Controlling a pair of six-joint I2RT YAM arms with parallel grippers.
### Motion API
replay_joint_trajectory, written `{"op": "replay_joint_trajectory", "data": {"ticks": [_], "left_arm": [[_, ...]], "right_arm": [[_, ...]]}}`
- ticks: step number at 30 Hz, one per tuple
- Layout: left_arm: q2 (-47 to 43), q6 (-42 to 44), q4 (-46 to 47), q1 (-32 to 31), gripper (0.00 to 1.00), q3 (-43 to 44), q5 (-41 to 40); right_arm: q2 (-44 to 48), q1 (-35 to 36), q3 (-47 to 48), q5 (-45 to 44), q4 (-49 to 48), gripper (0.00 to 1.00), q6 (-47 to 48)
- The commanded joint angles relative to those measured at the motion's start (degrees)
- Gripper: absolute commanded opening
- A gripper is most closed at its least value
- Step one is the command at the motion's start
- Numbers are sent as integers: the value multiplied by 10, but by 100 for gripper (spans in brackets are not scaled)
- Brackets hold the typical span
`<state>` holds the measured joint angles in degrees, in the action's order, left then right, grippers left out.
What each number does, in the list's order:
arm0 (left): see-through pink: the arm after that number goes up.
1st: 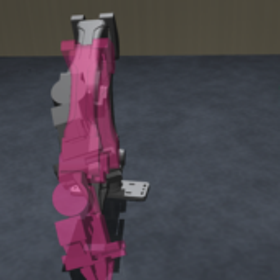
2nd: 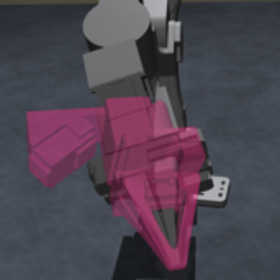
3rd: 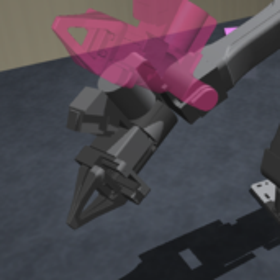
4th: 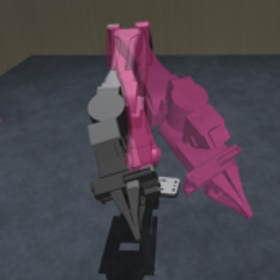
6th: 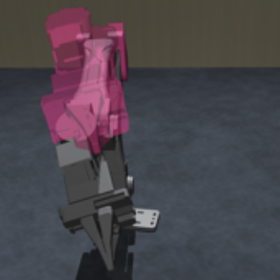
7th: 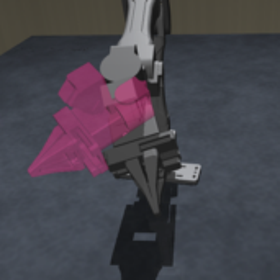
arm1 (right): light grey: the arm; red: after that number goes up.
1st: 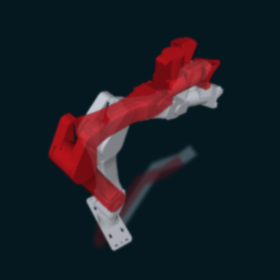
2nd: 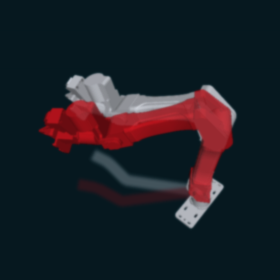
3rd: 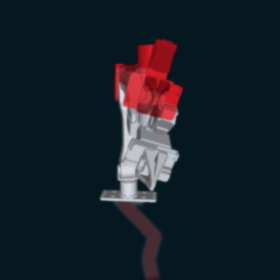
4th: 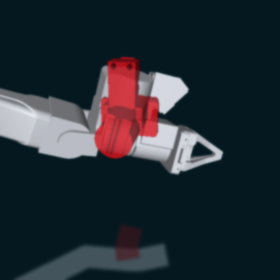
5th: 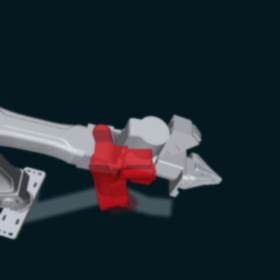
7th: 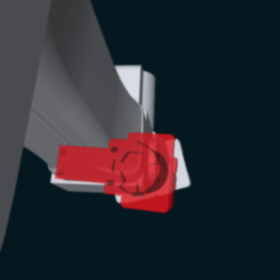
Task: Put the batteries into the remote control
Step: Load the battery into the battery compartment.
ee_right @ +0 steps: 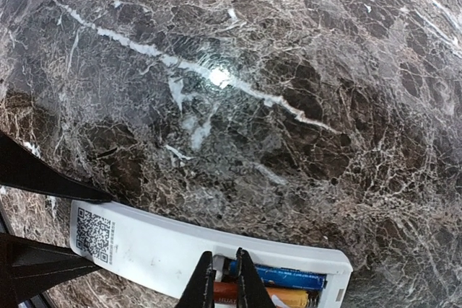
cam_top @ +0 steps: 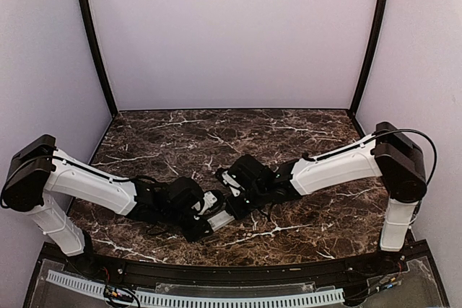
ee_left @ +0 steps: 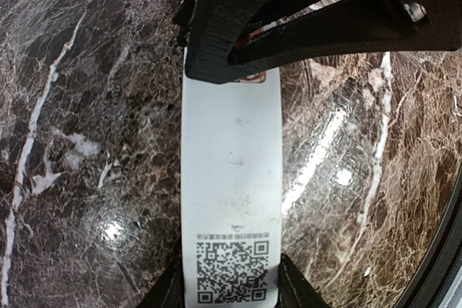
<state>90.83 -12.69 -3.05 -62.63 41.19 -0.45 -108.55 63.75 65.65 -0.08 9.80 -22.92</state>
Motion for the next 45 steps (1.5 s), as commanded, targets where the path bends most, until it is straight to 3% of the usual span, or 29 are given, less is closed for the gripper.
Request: {"op": "replay_joint_trajectory", "data": {"ticks": [1, 14, 20, 30, 40, 45], "left_arm": [[-2, 2, -44, -1, 39, -5, -19], [7, 9, -40, 0, 39, -5, -12], [11, 9, -39, 0, 39, -4, -10], [11, 10, -37, 0, 39, -6, -7], [8, 10, -41, 0, 40, -2, -7], [8, 8, -44, 0, 40, 0, -9]], "right_arm": [[0, 3, -21, -35, 53, 10, 19], [7, -1, -18, -40, 56, 12, 37], [13, -1, 23, 17, 50, 17, 56], [26, 0, -3, 39, 6, 21, 37], [22, 0, -40, -19, -13, 12, 49], [30, 5, -57, -26, -9, 12, 48]]}}
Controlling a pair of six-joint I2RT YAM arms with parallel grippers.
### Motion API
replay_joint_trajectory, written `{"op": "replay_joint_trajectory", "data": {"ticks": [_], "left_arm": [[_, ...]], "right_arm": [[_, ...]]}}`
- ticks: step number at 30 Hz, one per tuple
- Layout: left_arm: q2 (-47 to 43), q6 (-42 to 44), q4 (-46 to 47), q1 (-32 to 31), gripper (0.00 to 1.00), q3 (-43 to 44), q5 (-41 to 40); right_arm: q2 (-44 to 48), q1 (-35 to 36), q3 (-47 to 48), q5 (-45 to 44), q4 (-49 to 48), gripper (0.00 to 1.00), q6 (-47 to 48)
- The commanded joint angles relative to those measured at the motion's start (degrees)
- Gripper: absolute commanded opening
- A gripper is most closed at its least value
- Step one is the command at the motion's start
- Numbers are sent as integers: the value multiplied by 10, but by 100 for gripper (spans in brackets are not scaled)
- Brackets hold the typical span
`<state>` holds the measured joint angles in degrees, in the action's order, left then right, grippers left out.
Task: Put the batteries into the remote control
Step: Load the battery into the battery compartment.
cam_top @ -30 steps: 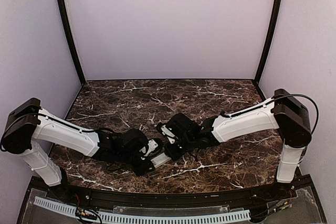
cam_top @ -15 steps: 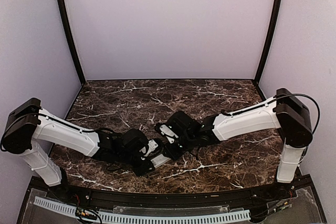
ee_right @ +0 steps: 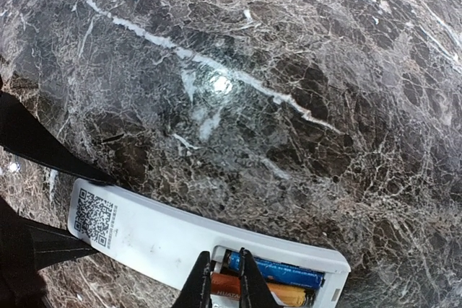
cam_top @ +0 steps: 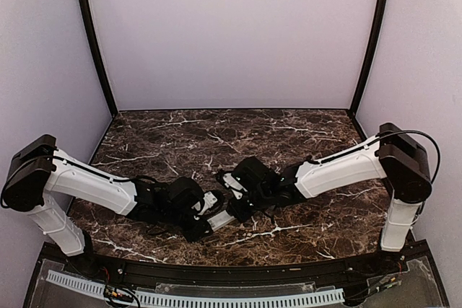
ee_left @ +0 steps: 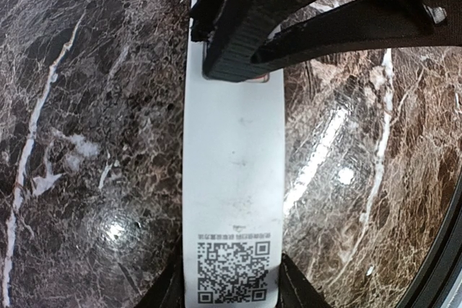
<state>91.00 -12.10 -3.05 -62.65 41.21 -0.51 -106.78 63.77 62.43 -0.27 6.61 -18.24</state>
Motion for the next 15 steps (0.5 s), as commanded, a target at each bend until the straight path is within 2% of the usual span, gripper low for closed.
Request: {"op": "replay_joint_trajectory", "data": {"ticks": [1, 15], "left_arm": [[6, 1, -46, 0, 40, 1, -9], [8, -9, -53, 0, 40, 4, -19]], "right_arm": [[14, 5, -26, -24, 24, 12, 2], [6, 10, -81, -71, 30, 12, -12]]}}
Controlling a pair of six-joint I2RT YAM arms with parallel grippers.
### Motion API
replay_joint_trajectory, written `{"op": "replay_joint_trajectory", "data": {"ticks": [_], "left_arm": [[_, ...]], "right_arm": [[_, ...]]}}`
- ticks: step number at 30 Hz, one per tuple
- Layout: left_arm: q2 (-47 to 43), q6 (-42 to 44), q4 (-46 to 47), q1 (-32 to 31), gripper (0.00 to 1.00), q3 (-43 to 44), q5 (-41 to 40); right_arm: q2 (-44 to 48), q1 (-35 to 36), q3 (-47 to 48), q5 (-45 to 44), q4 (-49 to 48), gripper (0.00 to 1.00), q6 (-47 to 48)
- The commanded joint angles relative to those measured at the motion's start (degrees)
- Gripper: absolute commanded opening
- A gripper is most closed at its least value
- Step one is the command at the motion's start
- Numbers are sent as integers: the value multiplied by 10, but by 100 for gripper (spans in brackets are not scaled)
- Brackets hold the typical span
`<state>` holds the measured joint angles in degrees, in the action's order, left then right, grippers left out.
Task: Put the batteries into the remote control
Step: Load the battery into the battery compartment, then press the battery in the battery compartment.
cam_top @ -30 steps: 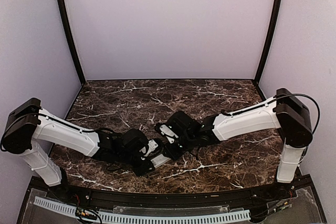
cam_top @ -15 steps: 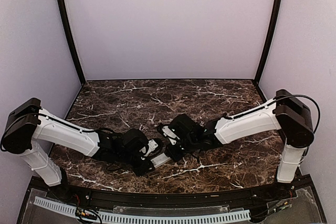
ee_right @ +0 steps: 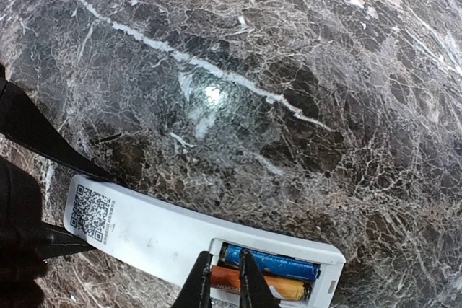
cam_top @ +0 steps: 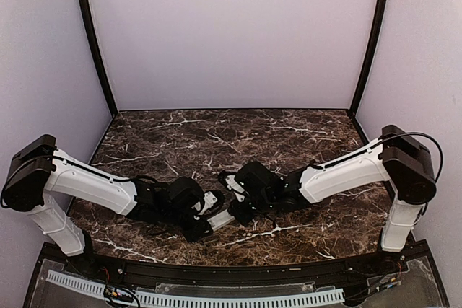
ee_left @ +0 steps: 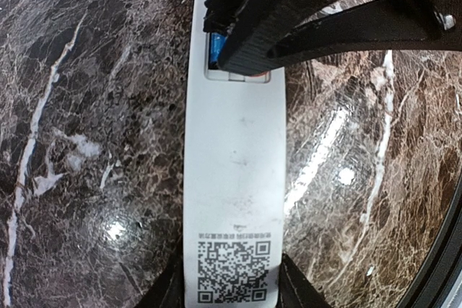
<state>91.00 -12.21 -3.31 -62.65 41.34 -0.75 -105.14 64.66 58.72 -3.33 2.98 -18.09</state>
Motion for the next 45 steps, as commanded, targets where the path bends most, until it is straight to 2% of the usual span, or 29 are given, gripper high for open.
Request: {"op": "replay_joint_trajectory", "data": {"ticks": [1, 11, 17, 22, 29, 39, 45], "left_arm": [[7, -7, -51, 0, 40, 3, -16], [-1, -11, -51, -1, 40, 0, -21], [3, -9, -52, 0, 40, 2, -16], [4, -8, -51, 0, 40, 2, -15], [14, -2, -50, 0, 40, 6, -9], [14, 5, -57, 0, 44, 16, -11], [10, 5, -60, 0, 45, 17, -13]], "right_arm": [[-9, 1, -50, -43, 65, 12, -17], [-18, 1, -79, -61, 59, 9, -25], [-19, 2, -55, -25, 59, 9, -17], [29, -1, -7, 14, 70, 10, 7], [81, -48, 20, 77, 81, 10, -23], [10, -59, 34, 109, 84, 0, -53], [-21, -59, 7, 125, 74, 0, -71]]}}
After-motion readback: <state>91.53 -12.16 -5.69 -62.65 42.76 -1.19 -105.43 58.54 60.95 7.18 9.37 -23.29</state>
